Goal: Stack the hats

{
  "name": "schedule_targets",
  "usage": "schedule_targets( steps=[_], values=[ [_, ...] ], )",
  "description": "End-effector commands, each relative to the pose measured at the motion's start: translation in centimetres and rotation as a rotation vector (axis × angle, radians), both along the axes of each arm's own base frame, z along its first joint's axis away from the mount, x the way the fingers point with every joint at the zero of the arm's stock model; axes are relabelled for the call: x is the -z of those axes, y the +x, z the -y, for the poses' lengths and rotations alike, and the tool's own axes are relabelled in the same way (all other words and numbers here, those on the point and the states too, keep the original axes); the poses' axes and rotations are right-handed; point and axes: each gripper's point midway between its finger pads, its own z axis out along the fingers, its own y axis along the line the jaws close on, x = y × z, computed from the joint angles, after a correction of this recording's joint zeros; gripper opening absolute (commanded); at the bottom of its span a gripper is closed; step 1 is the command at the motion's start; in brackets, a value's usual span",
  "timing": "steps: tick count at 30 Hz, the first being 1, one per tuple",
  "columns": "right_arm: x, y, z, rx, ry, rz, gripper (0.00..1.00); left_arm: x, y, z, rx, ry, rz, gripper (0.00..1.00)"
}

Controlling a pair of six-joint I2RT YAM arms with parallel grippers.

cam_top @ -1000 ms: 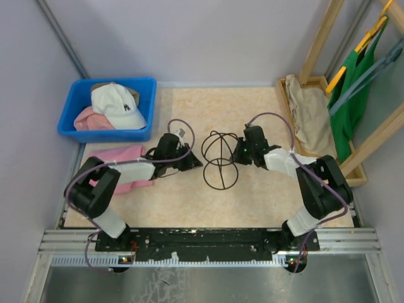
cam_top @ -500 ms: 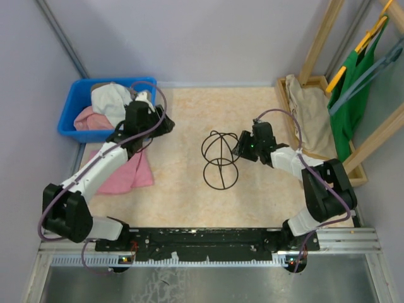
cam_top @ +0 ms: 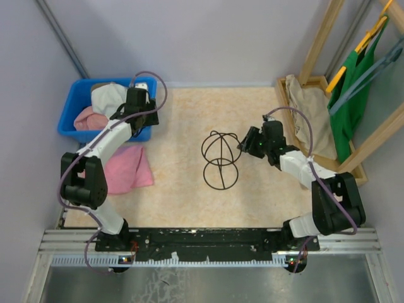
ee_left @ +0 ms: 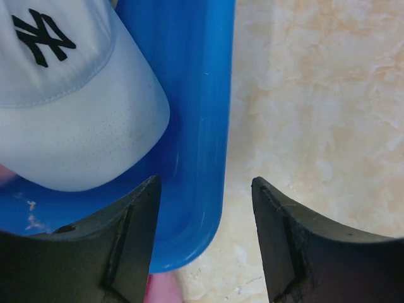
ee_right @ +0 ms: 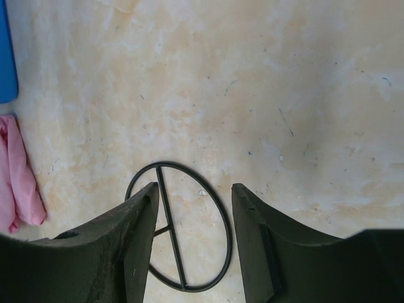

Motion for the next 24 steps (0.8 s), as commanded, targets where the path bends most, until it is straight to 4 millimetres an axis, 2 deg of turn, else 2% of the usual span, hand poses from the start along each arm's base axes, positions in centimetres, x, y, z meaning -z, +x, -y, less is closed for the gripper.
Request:
schedule_targets(
  steps=[1, 3, 4, 5, 6, 7, 9, 14, 21, 24],
  values=[
    [-1.8, 0.5, 0.7, 0.001, 0.009, 0.066, 0.5, 0.3, 1.5, -0.6, 0.007, 0.074, -0.008, 0.66],
    [-1.9, 0.4, 0.8, 0.002, 0.007, 0.068, 0.5, 1.3, 1.9, -0.7, 0.004, 0.09, -0.02, 0.63],
    [-1.9, 0.5, 0.9, 0.005, 0.0, 0.07, 0.5, 1.8, 2.2, -0.6, 0.006, 0.088, -0.028, 0.58],
    [-2.0, 0.4, 1.0, 0.008, -0.007, 0.071, 0.5, 2.0, 2.4, -0.3, 0.017, 0.08, -0.03, 0.5],
    [-2.0, 0.4, 1.2, 0.012, -0.016, 0.07, 0.5, 2.2, 2.8, 0.5, 0.046, 0.057, -0.034, 0.37],
    [-1.9, 0.4, 1.5, 0.019, -0.026, 0.071, 0.5, 2.3, 3.2, 1.2, 0.076, 0.037, -0.034, 0.28],
    [-1.9, 0.4, 1.8, 0.026, -0.037, 0.071, 0.49, 2.1, 3.9, 2.5, 0.106, -0.003, -0.03, 0.2],
    [-1.8, 0.2, 2.4, 0.041, -0.041, 0.073, 0.49, 0.8, 6.3, 7.2, 0.19, -0.052, -0.015, 0.17],
    [-1.6, -0.1, 3.2, 0.054, -0.046, 0.068, 0.49, -1.4, 8.4, 16.9, 0.33, -0.111, 0.022, 0.17],
    [-1.7, -0.2, 3.6, 0.06, -0.051, 0.071, 0.49, -1.1, 8.6, 20.3, 0.365, -0.154, 0.012, 0.2]
  ],
)
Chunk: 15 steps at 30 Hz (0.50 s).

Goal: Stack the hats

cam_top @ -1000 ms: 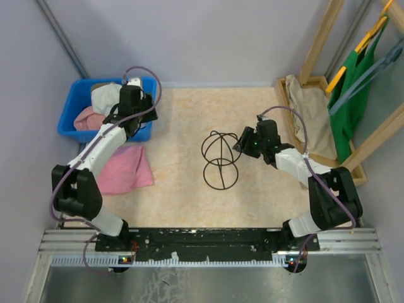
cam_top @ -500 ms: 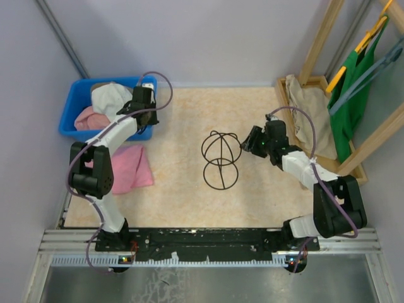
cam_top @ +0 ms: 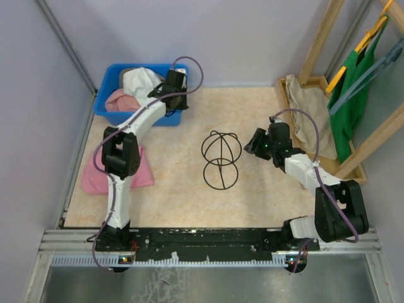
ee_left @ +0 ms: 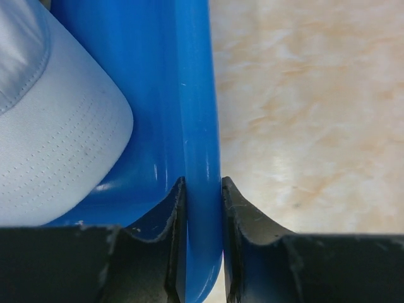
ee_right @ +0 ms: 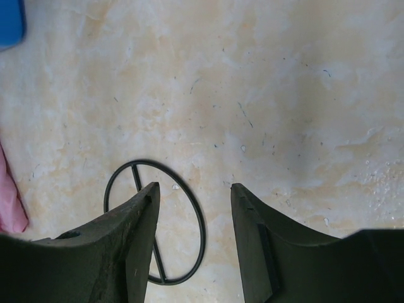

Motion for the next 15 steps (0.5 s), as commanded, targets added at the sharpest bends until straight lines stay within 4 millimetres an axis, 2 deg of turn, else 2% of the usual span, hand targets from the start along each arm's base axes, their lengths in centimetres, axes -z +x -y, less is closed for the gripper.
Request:
schedule_targets(
  steps=[1, 4, 8, 12, 15],
  values=[
    [-1.9, 0.4, 0.7, 0.005, -0.013, 0.071, 0.49, -3.6, -0.3, 9.2, 0.182, -0.169, 0.059, 0.21],
    [-2.0, 0.3, 0.9, 0.007, -0.017, 0.074, 0.49, -3.6, -0.3, 11.2, 0.194, -0.228, 0.053, 0.21],
    [-2.3, 0.1, 1.0, 0.006, -0.019, 0.079, 0.49, -4.6, 0.2, 12.5, 0.203, -0.276, 0.073, 0.21],
    [-2.2, 0.0, 1.2, 0.006, -0.026, 0.079, 0.49, -7.2, 0.4, 13.5, 0.24, -0.328, 0.113, 0.33],
    [-2.1, 0.0, 1.2, 0.003, -0.031, 0.077, 0.49, -10.0, -0.2, 13.1, 0.261, -0.332, 0.155, 0.46]
  ],
)
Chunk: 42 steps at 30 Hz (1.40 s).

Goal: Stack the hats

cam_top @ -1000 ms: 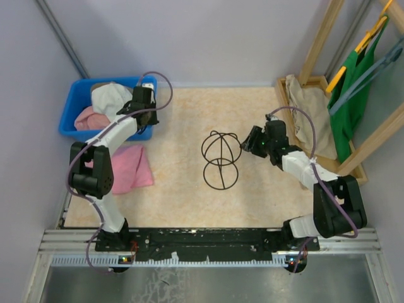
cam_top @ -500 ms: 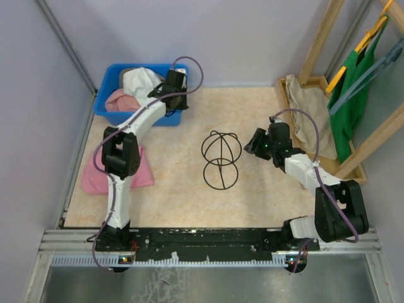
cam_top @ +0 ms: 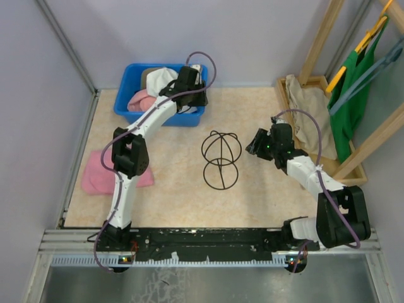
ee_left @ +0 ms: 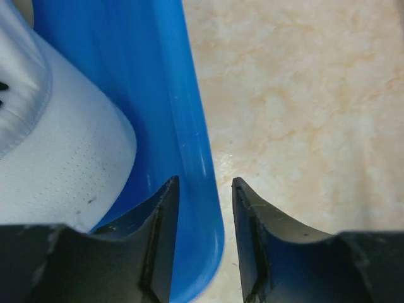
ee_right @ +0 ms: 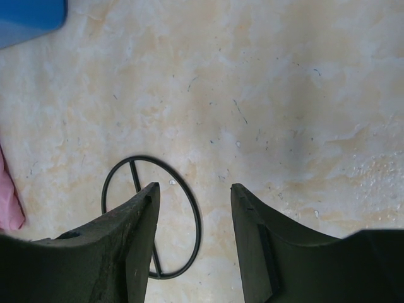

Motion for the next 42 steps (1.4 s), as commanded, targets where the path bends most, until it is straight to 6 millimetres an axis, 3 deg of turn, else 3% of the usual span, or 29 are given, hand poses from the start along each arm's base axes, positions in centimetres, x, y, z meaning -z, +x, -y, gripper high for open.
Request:
schedule_targets(
  steps=[1, 4, 8, 16, 20, 23, 28, 38, 40, 42],
  values=[
    [-1.3, 0.5, 0.5, 0.001, -0.016, 0.054, 0.49, -9.1, 0.3, 1.9, 0.095, -0.146, 0.173, 0.49],
    [-0.9, 0.5, 0.3, -0.004, -0.011, 0.046, 0.49, -10.8, -0.3, 0.4, 0.097, -0.154, 0.206, 0.55],
    [-0.6, 0.6, -0.1, -0.018, 0.007, 0.045, 0.49, -10.7, 0.0, -1.9, 0.082, -0.164, 0.182, 0.57],
    [-1.6, 0.4, 0.2, -0.029, -0.015, 0.074, 0.52, -9.5, 3.6, -15.4, -0.112, -0.074, 0.199, 0.63],
    [-1.6, 0.4, 0.2, -0.037, -0.022, 0.077, 0.55, -9.2, 5.7, -20.2, -0.204, 0.028, 0.232, 0.65],
    [-1.5, 0.2, 0.2, -0.038, -0.023, 0.075, 0.56, -9.3, 6.9, -22.4, -0.242, 0.02, 0.259, 0.66],
    [-1.1, 0.0, 0.6, -0.036, -0.045, 0.067, 0.59, -7.6, 8.5, -23.6, -0.221, -0.017, 0.243, 0.68],
    [-0.8, -0.1, 0.6, -0.044, -0.05, 0.058, 0.61, -4.3, 10.5, -22.4, -0.103, -0.095, 0.236, 0.71],
    [-0.7, -0.1, 0.6, -0.041, -0.052, 0.058, 0.61, -4.1, 10.7, -22.4, -0.09, -0.115, 0.237, 0.66],
    [-0.7, -0.2, 0.7, -0.036, -0.056, 0.058, 0.61, -4.6, 10.7, -21.9, -0.069, -0.14, 0.245, 0.47]
  ],
)
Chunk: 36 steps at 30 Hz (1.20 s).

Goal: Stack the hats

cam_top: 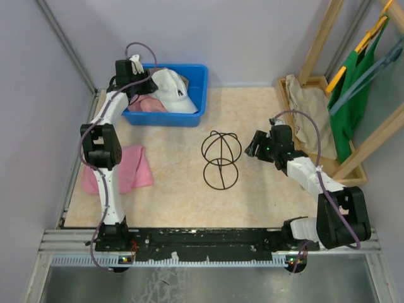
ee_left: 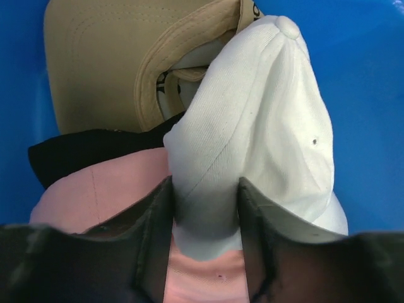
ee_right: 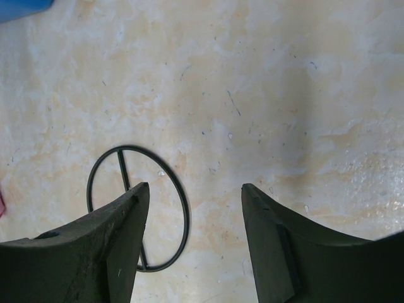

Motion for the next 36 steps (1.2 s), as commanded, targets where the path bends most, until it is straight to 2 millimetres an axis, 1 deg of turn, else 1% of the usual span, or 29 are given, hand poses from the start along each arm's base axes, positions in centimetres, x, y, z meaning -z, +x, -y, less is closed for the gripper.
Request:
schedule_targets(
  steps=[1, 2, 3, 5, 7, 10, 12, 14, 17, 20, 24, 26, 28, 30, 34, 36],
  values=[
    [-1.2, 0.3, 0.6, 0.01, -0.017, 0.058, 0.61, -4.0, 1.2, 1.0, 0.076, -0.058, 0.121, 0.37],
    [-1.2, 0.3, 0.7, 0.013, -0.02, 0.058, 0.61, -4.6, 1.0, 1.2, 0.083, -0.069, 0.131, 0.28],
    [-1.3, 0.3, 0.8, 0.016, -0.021, 0.062, 0.61, -5.8, 0.7, 1.4, 0.093, -0.081, 0.149, 0.22],
    [-1.5, 0.2, 0.9, 0.021, -0.024, 0.07, 0.61, -7.7, 0.1, 2.0, 0.112, -0.108, 0.174, 0.13],
    [-1.8, 0.2, 1.0, 0.023, -0.025, 0.079, 0.61, -10.4, -0.8, 2.6, 0.141, -0.148, 0.207, 0.06],
    [-2.3, -0.1, 1.2, 0.033, -0.024, 0.088, 0.61, -14.5, -2.6, 3.8, 0.183, -0.217, 0.251, 0.0],
    [-2.9, -0.3, 1.3, 0.042, -0.02, 0.107, 0.61, -17.0, -4.0, 4.4, 0.206, -0.28, 0.275, 0.0],
    [-4.1, -0.7, 1.4, 0.053, -0.005, 0.145, 0.6, -19.5, -5.8, 5.3, 0.235, -0.348, 0.304, 0.0],
    [-7.4, -1.2, 1.2, 0.062, 0.047, 0.23, 0.6, -22.7, -8.7, 6.7, 0.286, -0.476, 0.328, 0.0],
    [-12.1, -2.0, 0.6, 0.054, 0.133, 0.347, 0.59, -25.8, -11.6, 8.2, 0.356, -0.58, 0.368, 0.0],
    [-19.0, -3.4, 0.1, 0.039, 0.246, 0.527, 0.58, -30.0, -15.4, 11.3, 0.508, -0.714, 0.414, 0.0],
    [-21.4, -4.0, -0.5, 0.009, 0.292, 0.571, 0.58, -31.9, -16.9, 12.6, 0.574, -0.762, 0.439, 0.0],
    [-23.2, -4.4, -1.7, -0.048, 0.353, 0.586, 0.59, -33.8, -18.2, 13.8, 0.633, -0.786, 0.465, 0.0],
    [-25.0, -4.8, -2.9, -0.099, 0.433, 0.592, 0.59, -35.0, -19.3, 14.8, 0.692, -0.811, 0.48, 0.0],
    [-28.2, -5.8, -5.5, -0.205, 0.677, 0.569, 0.58, -37.1, -21.5, 16.4, 0.789, -0.844, 0.518, 0.0],
    [-29.4, -6.5, -6.4, -0.253, 0.781, 0.529, 0.58, -37.9, -22.2, 17.0, 0.817, -0.836, 0.537, 0.0]
  ],
)
